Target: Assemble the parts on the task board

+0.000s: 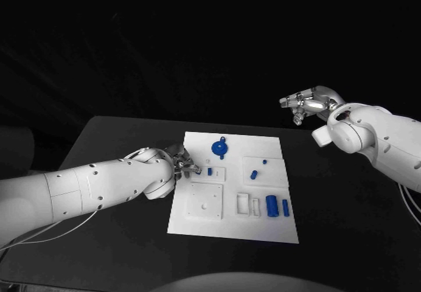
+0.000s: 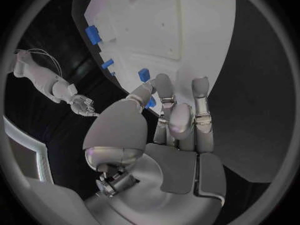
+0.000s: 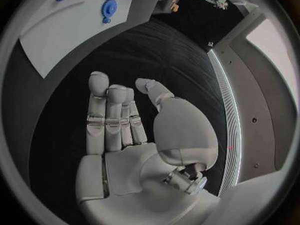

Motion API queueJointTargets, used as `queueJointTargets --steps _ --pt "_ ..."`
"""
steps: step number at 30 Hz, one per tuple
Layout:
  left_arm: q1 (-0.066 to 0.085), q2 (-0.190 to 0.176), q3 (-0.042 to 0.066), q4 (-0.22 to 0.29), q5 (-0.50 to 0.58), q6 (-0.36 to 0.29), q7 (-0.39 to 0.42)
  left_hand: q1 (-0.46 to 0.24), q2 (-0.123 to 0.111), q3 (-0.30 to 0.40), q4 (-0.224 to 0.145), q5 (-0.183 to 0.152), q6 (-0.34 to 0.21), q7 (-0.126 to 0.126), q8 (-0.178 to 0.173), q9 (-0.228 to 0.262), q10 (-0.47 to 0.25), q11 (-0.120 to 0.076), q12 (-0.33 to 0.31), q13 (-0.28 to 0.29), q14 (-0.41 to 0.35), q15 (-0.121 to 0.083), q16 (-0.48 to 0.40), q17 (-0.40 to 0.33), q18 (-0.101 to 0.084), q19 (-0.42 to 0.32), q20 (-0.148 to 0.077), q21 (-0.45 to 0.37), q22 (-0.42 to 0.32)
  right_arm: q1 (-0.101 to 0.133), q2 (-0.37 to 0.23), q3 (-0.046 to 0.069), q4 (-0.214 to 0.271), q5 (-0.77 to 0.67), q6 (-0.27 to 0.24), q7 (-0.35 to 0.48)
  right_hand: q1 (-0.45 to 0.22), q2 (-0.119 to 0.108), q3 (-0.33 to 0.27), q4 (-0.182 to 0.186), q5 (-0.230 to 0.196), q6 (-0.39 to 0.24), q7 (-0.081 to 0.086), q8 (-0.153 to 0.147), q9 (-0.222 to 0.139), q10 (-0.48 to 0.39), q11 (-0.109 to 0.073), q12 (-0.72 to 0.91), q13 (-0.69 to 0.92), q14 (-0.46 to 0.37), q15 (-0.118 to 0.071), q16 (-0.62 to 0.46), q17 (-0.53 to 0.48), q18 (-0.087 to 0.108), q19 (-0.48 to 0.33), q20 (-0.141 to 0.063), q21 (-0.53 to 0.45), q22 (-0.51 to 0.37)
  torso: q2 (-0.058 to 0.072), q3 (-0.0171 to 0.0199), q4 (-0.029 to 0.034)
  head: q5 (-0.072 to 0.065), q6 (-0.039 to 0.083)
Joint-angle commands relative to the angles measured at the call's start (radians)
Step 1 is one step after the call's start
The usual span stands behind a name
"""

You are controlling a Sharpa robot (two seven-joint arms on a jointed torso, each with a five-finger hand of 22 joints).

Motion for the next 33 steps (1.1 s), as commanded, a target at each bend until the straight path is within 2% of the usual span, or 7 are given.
queueJointTargets --steps 1,20,33 --pt "0.004 0.004 -0.001 0.003 0.054 0.026 -0.005 0.002 0.012 0.001 -0.006 0.009 0.211 -0.114 0.005 0.031 0.042 -0.015 0.007 0.001 0.006 0.003 0.007 0.003 0.017 -0.001 0.003 0.003 0.017 -0.002 0.002 0.001 -0.002 -0.003 0.017 0.004 0.002 0.005 0.002 0.005 0.002 0.007 0.0 0.001 -0.001 -0.005 -0.004 0.004 -0.001 -0.003 0.0 -0.002 -0.002 0.015 0.038 0.006 -0.004 0.001 0.0 -0.0006 -0.0003 0.001 0.0" --pt "0.023 0.01 -0.001 0.005 0.038 0.026 -0.016 -0.008 0.019 0.008 -0.022 0.023 0.213 -0.115 0.008 0.035 0.042 -0.016 0.013 0.004 0.007 0.002 0.014 0.014 0.017 0.0 0.001 0.008 0.017 -0.004 0.005 0.001 -0.007 -0.003 0.022 0.002 0.002 0.004 0.005 0.007 0.002 0.008 0.0 0.001 -0.001 -0.006 -0.004 0.004 0.0 -0.003 0.0 -0.002 -0.001 0.015 0.038 0.006 -0.004 0.002 0.0 -0.0007 0.0007 0.002 -0.001" --pt "0.027 0.016 -0.001 -0.007 0.012 0.065 -0.044 -0.012 0.02 0.012 -0.028 0.028 0.213 -0.115 0.01 0.037 0.041 -0.017 0.016 0.004 0.007 0.002 0.017 0.017 0.016 -0.001 0.001 0.011 0.018 -0.004 0.006 0.001 -0.007 -0.003 0.023 0.001 0.002 0.004 0.005 0.007 0.002 0.008 0.0 0.001 -0.001 -0.006 -0.004 0.004 0.0 -0.003 0.0 -0.002 -0.001 0.015 0.038 0.006 -0.004 0.002 0.0 -0.0009 0.0006 0.002 -0.002"
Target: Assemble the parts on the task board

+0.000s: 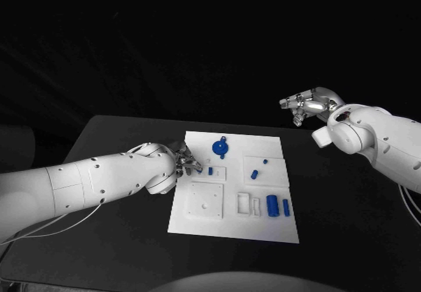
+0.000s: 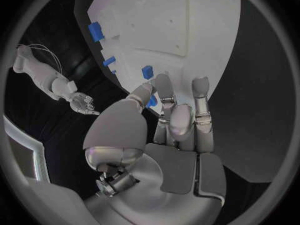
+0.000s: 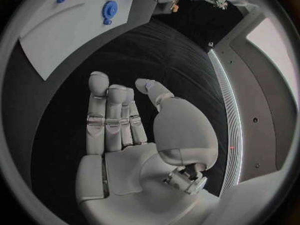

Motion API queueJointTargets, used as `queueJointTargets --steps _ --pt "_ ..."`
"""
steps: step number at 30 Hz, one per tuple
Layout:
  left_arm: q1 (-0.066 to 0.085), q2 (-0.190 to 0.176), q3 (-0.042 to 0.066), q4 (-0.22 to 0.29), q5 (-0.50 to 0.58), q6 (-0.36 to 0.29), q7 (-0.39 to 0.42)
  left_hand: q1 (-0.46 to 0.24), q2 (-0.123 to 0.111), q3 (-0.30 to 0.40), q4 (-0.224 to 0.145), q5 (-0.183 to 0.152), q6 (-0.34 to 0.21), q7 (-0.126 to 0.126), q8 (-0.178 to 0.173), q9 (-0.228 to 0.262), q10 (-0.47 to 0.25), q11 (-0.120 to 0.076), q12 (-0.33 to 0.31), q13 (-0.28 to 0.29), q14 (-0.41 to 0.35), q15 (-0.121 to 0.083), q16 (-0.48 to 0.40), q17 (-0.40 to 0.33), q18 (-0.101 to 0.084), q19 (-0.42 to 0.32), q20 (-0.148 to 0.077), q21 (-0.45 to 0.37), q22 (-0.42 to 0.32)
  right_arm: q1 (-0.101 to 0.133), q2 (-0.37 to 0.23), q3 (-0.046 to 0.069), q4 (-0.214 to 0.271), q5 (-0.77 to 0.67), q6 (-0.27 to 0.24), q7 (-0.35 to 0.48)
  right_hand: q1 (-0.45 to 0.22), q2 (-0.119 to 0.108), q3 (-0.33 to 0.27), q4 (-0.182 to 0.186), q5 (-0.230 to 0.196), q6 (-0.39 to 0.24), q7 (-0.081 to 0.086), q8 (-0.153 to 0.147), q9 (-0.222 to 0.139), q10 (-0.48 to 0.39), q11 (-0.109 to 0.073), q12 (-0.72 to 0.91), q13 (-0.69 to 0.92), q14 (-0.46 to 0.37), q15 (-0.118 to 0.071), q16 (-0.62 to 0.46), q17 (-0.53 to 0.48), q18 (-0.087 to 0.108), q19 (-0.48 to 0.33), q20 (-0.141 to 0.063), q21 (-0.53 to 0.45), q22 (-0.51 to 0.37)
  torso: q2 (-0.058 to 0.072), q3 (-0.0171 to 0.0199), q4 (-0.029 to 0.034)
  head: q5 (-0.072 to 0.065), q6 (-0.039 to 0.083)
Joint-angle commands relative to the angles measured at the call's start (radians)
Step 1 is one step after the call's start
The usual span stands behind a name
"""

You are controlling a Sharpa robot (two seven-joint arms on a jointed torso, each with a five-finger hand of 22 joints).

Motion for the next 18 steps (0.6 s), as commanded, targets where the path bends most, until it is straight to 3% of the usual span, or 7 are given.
queueJointTargets --steps 1,18 --pt "0.001 0.003 0.0 -0.002 -0.019 0.037 -0.018 -0.003 0.01 0.007 -0.008 0.003 0.213 -0.115 0.008 0.037 0.041 -0.017 0.003 0.001 0.005 0.0 0.003 -0.001 0.016 -0.001 0.001 0.003 0.018 -0.001 0.001 0.001 0.0 -0.003 0.016 0.003 0.002 0.005 0.003 0.004 0.002 0.008 0.0 0.001 -0.001 -0.006 -0.004 0.005 0.0 -0.003 0.0 -0.002 -0.001 0.015 0.038 0.006 -0.003 0.002 0.0 -0.0004 -0.0003 -0.001 0.0" --pt "0.001 0.014 0.0 -0.015 -0.008 0.072 -0.033 -0.008 0.013 0.005 -0.01 0.0 0.211 -0.115 0.011 0.041 0.042 -0.016 0.003 -0.002 0.005 0.001 0.002 -0.002 0.015 -0.003 0.002 0.004 0.018 -0.001 0.003 0.0 -0.001 -0.003 0.019 0.004 0.003 0.004 0.013 0.004 0.0 0.008 0.0 0.001 -0.001 -0.006 -0.004 0.004 -0.001 -0.003 0.0 -0.002 -0.002 0.015 0.038 0.006 -0.006 0.001 0.0 -0.0002 -0.0011 0.0 -0.003"
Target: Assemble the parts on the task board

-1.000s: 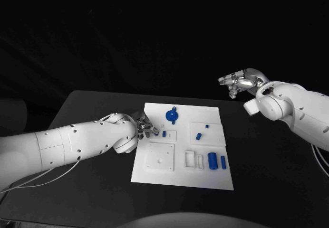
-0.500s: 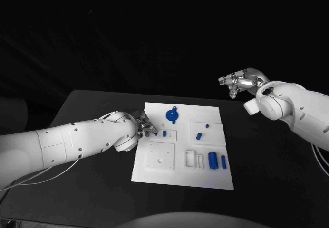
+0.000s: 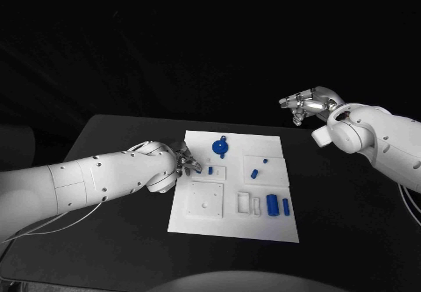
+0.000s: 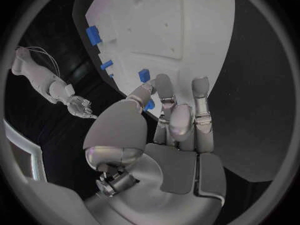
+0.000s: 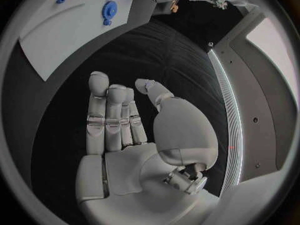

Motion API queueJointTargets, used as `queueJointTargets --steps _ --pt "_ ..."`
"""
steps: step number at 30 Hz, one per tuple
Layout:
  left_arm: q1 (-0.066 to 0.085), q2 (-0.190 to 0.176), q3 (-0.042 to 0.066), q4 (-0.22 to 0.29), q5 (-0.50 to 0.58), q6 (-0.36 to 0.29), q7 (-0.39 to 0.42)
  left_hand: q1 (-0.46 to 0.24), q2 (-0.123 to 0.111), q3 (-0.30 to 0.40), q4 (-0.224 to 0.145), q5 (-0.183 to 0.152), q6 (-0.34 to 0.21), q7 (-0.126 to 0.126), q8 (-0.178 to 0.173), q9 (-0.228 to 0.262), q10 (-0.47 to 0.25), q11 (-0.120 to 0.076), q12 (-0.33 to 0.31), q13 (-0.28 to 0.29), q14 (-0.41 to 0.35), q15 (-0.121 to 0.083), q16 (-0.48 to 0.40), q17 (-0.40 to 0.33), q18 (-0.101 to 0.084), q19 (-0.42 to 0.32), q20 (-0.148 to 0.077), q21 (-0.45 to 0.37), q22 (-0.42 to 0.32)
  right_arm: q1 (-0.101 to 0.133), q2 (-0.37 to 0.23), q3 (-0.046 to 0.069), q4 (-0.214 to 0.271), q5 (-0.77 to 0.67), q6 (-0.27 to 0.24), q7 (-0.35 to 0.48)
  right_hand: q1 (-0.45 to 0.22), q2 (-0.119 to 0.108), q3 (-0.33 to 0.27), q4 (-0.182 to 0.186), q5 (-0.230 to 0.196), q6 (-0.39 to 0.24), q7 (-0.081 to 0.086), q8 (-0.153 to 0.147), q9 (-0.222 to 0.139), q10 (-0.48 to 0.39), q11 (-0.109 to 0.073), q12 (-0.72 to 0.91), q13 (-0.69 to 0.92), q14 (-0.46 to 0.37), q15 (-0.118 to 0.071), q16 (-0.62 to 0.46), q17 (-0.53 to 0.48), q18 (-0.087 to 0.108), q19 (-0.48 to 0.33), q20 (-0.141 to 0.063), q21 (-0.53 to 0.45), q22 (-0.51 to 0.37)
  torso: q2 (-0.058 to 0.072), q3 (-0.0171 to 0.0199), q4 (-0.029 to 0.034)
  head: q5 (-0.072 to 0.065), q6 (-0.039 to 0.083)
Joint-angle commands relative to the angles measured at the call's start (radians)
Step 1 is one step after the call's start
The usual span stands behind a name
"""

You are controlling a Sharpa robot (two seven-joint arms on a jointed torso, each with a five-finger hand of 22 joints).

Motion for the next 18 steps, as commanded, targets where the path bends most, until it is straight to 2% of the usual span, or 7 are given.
queueJointTargets --steps 1,14,18 --pt "0.0 0.004 0.0 0.001 0.003 0.032 -0.009 -0.002 0.007 0.008 -0.007 0.001 0.211 -0.115 0.007 0.041 0.042 -0.016 0.003 -0.002 0.005 0.001 0.002 -0.001 0.015 -0.003 0.002 0.004 0.018 0.0 0.001 0.001 0.0 -0.003 0.016 0.005 0.003 0.004 0.004 0.001 0.0 0.008 0.0 0.001 -0.001 -0.002 -0.001 0.004 -0.001 -0.003 0.0 -0.002 -0.002 0.015 0.038 0.006 -0.006 0.0 0.0 -0.0002 -0.0002 -0.001 0.0" --pt "0.0 0.003 0.0 -0.001 0.006 0.053 -0.014 -0.014 0.01 0.003 -0.001 -0.003 0.218 -0.116 0.011 0.047 0.042 -0.011 0.009 -0.005 0.006 0.002 0.002 0.001 0.018 -0.006 0.006 0.004 0.018 -0.001 0.0 0.001 0.0 -0.003 0.021 0.004 0.005 0.006 0.011 0.0 -0.003 0.008 0.0 0.001 -0.001 -0.002 -0.001 0.005 0.0 -0.003 0.0 -0.002 -0.001 0.015 0.038 0.006 -0.003 0.002 0.0 -0.0004 0.0006 0.0 -0.001" --pt "0.0 0.004 0.0 -0.002 0.006 0.054 -0.012 -0.014 0.014 -0.006 0.009 -0.014 0.223 -0.117 0.015 0.066 0.042 -0.009 0.019 -0.033 0.006 0.004 0.003 0.002 0.021 -0.006 0.01 0.005 0.017 -0.001 0.002 0.001 -0.002 -0.003 0.022 0.004 0.004 0.004 0.021 -0.003 -0.003 0.009 0.0 0.001 -0.001 -0.002 0.0 0.004 -0.001 -0.003 0.0 -0.001 -0.001 0.015 0.038 0.005 -0.001 0.004 0.001 -0.0005 0.0002 0.0 -0.002"
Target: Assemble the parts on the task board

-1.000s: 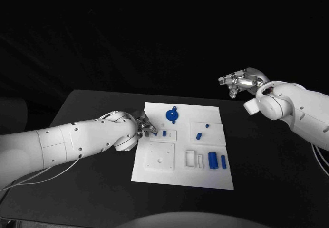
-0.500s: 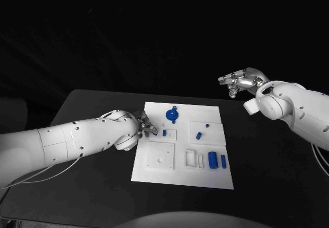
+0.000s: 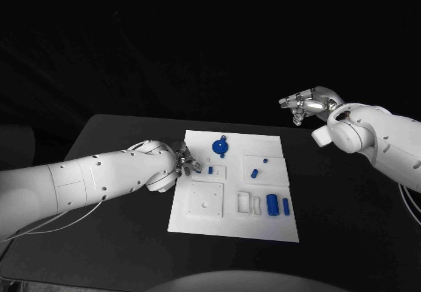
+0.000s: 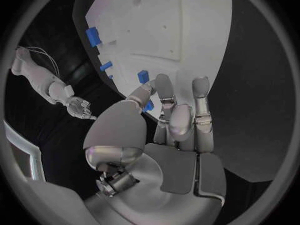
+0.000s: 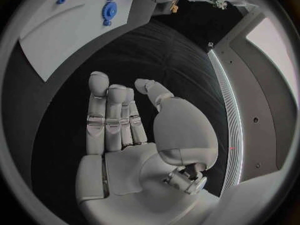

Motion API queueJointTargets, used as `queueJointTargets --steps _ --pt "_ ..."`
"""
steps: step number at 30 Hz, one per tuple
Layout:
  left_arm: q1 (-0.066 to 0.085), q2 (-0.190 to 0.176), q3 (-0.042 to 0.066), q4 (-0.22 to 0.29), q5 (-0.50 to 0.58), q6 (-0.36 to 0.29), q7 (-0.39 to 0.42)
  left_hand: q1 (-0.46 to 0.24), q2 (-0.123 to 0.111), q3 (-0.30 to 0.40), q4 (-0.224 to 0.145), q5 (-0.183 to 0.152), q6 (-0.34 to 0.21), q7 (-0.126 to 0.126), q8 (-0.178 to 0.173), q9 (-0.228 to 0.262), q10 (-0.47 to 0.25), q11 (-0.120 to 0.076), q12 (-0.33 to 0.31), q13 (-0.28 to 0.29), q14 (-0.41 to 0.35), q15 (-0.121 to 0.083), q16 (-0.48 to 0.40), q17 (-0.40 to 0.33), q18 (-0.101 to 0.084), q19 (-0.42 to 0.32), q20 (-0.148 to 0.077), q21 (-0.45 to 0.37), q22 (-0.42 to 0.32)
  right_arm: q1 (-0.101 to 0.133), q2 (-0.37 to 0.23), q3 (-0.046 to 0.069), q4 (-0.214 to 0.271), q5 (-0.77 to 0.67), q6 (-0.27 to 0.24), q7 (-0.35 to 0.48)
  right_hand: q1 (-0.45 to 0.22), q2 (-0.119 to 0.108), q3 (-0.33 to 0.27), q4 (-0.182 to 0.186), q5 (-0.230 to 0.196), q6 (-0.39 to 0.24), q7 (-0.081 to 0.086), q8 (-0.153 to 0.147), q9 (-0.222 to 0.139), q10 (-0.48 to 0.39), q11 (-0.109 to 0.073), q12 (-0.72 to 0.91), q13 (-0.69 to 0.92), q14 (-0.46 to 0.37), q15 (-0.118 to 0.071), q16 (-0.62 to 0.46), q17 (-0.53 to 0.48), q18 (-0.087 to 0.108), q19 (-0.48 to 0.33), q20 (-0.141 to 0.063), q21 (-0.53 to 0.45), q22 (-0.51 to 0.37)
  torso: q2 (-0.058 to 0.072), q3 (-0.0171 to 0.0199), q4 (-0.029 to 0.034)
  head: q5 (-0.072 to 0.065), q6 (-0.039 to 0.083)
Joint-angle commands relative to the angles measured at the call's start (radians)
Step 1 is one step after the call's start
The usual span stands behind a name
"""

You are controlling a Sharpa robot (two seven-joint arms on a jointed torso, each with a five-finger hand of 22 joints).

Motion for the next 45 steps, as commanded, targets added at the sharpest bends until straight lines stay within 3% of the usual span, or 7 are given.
queueJointTargets --steps 1,7,16,22,29,45 --pt "-0.002 0.004 -0.002 0.001 0.005 0.033 -0.004 0.004 0.015 -0.003 0.011 -0.011 0.224 -0.117 0.009 0.053 0.042 -0.008 0.009 -0.011 0.006 0.004 0.004 0.002 0.021 -0.002 0.006 0.005 0.017 -0.001 0.002 0.001 -0.001 -0.003 0.017 0.005 0.004 0.004 0.01 -0.002 -0.003 0.009 0.0 0.001 -0.001 -0.002 0.0 0.004 0.0 -0.003 0.0 -0.001 -0.001 0.015 0.038 0.005 -0.001 0.003 0.001 -0.0001 -0.0004 0.001 -0.001" --pt "-0.002 0.008 -0.002 -0.004 0.002 0.035 -0.001 0.008 0.016 -0.009 0.016 -0.017 0.226 -0.118 0.008 0.06 0.041 -0.007 0.017 -0.02 0.006 0.004 0.007 0.006 0.022 -0.001 0.008 0.006 0.018 -0.002 0.003 0.001 -0.003 -0.003 0.018 0.005 0.005 0.005 0.015 -0.004 -0.002 0.009 0.0 0.001 -0.001 -0.003 -0.001 0.004 -0.001 -0.003 -0.001 -0.002 -0.001 0.016 0.038 0.005 -0.002 0.003 0.001 0.0008 -0.0006 0.001 -0.002" --pt "-0.002 0.016 -0.001 -0.013 -0.004 0.041 0.002 0.028 0.018 -0.03 0.036 -0.06 0.232 -0.118 0.004 0.065 0.042 -0.006 0.023 -0.031 0.007 0.005 0.007 0.008 0.028 -0.002 0.015 0.005 0.017 -0.004 0.005 0.001 -0.006 -0.003 0.02 0.005 -0.001 0.006 0.015 0.0 -0.013 0.009 0.0 0.001 -0.001 -0.002 -0.001 0.005 0.0 -0.003 0.0 -0.002 -0.001 0.015 0.037 0.006 -0.003 0.003 0.0 0.0007 -0.0012 -0.001 -0.003" --pt "-0.002 0.023 -0.001 -0.019 -0.008 0.056 0.002 0.034 0.019 -0.029 0.035 -0.055 0.233 -0.118 0.003 0.066 0.042 -0.007 0.024 -0.032 0.007 0.006 0.009 0.011 0.029 -0.002 0.015 0.006 0.018 -0.005 0.006 0.001 -0.008 -0.003 0.021 0.005 0.002 0.006 0.016 -0.001 -0.012 0.009 0.0 0.001 -0.001 -0.003 -0.001 0.005 0.0 -0.003 0.0 -0.002 -0.001 0.015 0.038 0.006 -0.003 0.003 0.0 0.0009 -0.0008 -0.001 -0.004" --pt "-0.002 0.027 -0.001 -0.024 -0.015 0.085 0.002 0.036 0.017 -0.021 0.024 -0.025 0.233 -0.118 0.003 0.07 0.042 -0.007 0.027 -0.034 0.008 0.007 0.011 0.016 0.027 -0.002 0.014 0.007 0.018 -0.005 0.007 0.001 -0.01 -0.002 0.02 0.005 -0.002 0.011 0.021 0.005 -0.02 0.009 0.0 0.001 -0.001 -0.004 -0.001 0.004 0.0 -0.004 0.0 -0.002 -0.001 0.015 0.037 0.006 -0.005 0.003 0.0 0.0002 -0.0001 -0.004 -0.004" --pt "-0.002 0.038 -0.001 -0.032 -0.048 0.106 0.002 0.036 0.019 -0.017 0.02 -0.034 0.231 -0.118 0.001 0.073 0.042 -0.008 0.026 -0.038 0.007 0.006 0.01 0.015 0.028 -0.003 0.014 0.008 0.018 -0.008 0.011 0.001 -0.012 -0.002 0.023 0.006 0.0 0.008 0.022 0.006 -0.021 0.008 0.0 0.001 -0.001 -0.004 0.0 0.005 0.0 -0.004 0.0 -0.002 -0.001 0.015 0.038 0.006 -0.003 0.004 0.0 0.0002 -0.0002 -0.003 -0.003"
